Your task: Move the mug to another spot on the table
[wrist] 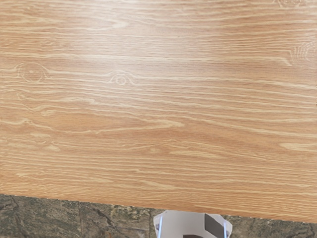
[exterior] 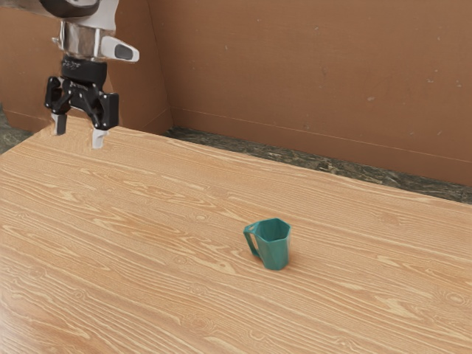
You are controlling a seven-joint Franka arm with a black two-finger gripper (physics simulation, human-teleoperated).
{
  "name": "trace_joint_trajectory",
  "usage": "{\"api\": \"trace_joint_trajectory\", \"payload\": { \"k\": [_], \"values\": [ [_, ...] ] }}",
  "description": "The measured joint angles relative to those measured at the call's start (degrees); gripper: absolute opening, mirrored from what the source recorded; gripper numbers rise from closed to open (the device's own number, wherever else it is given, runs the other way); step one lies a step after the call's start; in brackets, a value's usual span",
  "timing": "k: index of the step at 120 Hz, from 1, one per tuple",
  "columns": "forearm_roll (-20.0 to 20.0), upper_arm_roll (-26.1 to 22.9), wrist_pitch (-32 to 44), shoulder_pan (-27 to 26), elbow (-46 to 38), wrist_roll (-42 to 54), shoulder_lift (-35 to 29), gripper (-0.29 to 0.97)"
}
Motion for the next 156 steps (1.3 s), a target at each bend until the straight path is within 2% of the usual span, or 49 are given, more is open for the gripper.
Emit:
{"api": "trace_joint_trajectory", "payload": {
  "k": [12, 27, 61, 73, 89, 106, 131, 156],
  "values": [
    [0.46, 0.02, 8.79, -0.04, -0.4, -0.23, -0.01, 0.68],
    [0.68, 0.02, 15.15, -0.1, -0.47, -0.48, -0.02, 0.68],
    [0.54, -1.36, 20.01, 0.95, -0.98, 2.72, -1.01, 0.68],
    [0.0, -1.87, 22.59, 1.0, -5.11, 6.45, -2.64, 0.68],
    [-2.24, -1.98, 27.6, -2.15, -10.72, 12.84, -3.66, 0.68],
    [-6.98, -1.68, 34.21, -4.69, -16.07, 21.38, -2.85, 0.68],
    [-10.54, -2.65, 41.17, -3.12, -19.88, 32.6, -1.1, 0.68],
    [-16.14, -2.74, 50.63, -2.45, -25.06, 44.08, 1.03, 0.68]
  ]
}}
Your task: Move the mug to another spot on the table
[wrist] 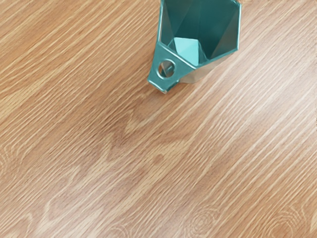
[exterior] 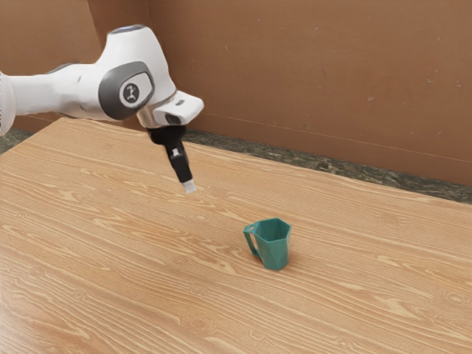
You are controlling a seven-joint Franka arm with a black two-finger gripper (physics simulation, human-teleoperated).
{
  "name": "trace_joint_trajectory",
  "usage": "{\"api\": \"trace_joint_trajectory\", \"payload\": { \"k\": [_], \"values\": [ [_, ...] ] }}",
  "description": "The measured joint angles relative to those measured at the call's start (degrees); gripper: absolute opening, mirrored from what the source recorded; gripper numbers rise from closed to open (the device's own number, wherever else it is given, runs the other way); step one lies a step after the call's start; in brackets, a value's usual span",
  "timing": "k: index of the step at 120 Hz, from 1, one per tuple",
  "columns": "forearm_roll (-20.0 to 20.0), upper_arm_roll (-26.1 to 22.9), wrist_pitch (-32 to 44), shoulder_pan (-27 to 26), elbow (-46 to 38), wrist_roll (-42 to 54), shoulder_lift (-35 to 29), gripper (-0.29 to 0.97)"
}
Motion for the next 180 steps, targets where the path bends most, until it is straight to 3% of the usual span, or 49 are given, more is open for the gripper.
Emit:
{"api": "trace_joint_trajectory", "payload": {
  "k": [31, 53, 106, 121, 146, 180],
  "values": [
    [-6.38, -0.13, 8.64, -0.43, -2.74, 14.53, 2.89, 0.68],
    [-14.25, -0.09, 11.15, -0.6, -3.61, 27.46, 6.16, 0.67],
    [-17.9, -1.54, 13.32, -0.4, -0.33, 51.61, 17.66, 0.64],
    [-21.56, -1.5, 13.59, 0.31, 0.18, 55.97, 18.81, 0.64],
    [-32.42, -1.91, 18.2, 0.3, -0.41, 58.9, 20.96, 0.67],
    [-35.64, -3.23, 24.6, 0.31, -1.17, 57.88, 22.66, 0.66]
  ]
}}
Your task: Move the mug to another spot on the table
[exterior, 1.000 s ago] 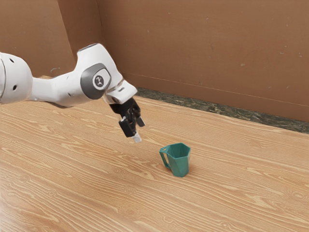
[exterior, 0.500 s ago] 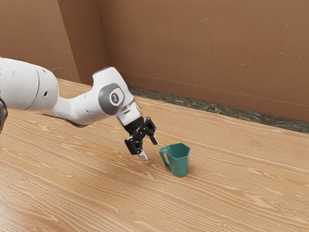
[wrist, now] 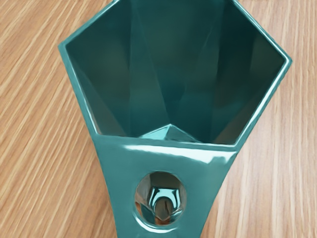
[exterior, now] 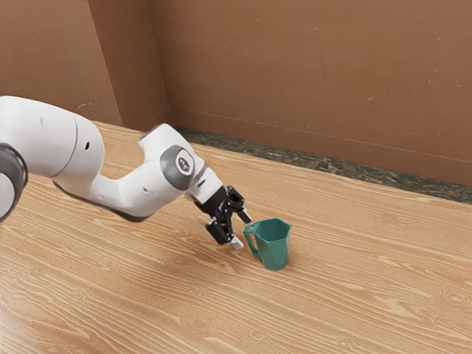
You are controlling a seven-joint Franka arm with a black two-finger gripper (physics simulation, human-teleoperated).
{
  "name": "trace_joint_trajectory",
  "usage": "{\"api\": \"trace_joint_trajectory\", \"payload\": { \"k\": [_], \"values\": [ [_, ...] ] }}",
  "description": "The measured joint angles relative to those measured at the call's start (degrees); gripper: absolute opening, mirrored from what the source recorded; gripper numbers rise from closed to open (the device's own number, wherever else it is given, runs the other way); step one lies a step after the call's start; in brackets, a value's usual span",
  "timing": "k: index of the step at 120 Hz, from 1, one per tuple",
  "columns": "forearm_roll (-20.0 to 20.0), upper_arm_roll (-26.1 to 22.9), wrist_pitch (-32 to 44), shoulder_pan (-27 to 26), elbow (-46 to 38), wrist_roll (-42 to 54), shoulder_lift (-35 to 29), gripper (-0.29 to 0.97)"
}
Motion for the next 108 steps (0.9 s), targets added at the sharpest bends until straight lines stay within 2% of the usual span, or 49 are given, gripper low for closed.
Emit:
{"api": "trace_joint_trajectory", "payload": {
  "k": [13, 46, 92, 108],
  "values": [
    [-0.21, -0.44, 1.61, -0.03, -0.09, -0.54, 0.03, 0.64],
    [-0.08, -1.49, 5.42, -0.42, -1.07, -2.6, 0.45, 0.48],
    [-0.03, -2.55, 7.46, -0.45, -1.69, -4.97, 0.47, 0.39],
    [-0.02, -2.6, 7.64, -0.45, -1.75, -5.57, 0.47, 0.29]
  ]
}}
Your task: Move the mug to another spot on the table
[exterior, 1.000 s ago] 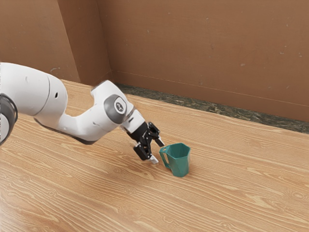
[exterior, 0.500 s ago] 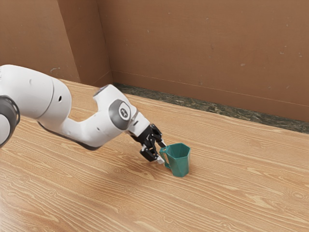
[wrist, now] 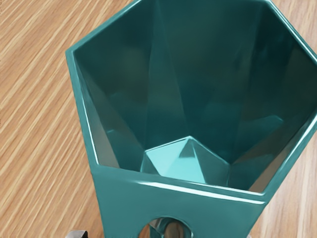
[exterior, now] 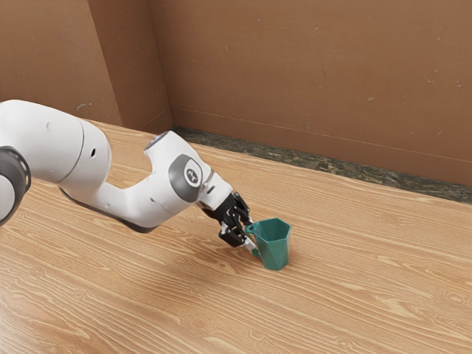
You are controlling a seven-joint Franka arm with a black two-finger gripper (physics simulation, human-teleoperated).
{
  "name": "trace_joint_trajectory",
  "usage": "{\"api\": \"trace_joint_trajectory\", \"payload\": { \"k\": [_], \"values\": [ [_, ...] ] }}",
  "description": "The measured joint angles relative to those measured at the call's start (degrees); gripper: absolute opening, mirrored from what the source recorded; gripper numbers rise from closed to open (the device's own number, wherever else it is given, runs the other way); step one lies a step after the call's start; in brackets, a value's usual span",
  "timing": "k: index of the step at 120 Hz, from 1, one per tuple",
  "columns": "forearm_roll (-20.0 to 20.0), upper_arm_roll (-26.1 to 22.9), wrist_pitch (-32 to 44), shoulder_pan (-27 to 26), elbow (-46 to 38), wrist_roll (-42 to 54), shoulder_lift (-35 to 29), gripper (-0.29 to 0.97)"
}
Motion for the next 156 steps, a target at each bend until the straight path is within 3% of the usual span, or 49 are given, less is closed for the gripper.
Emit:
{"api": "trace_joint_trajectory", "payload": {
  "k": [26, 74, 105, 156],
  "values": [
    [-0.03, -0.03, 0.11, 0.0, -0.01, -0.73, 0.0, 0.1],
    [-0.31, -0.22, 0.61, 0.11, 0.76, -1.44, -0.29, -0.03],
    [-0.5, -0.07, 0.99, 3.29, 0.1, -1.55, -2.34, -0.07],
    [-1.42, 0.15, 1.37, 10.09, -13.58, -1.9, -12.63, -0.08]
  ]
}}
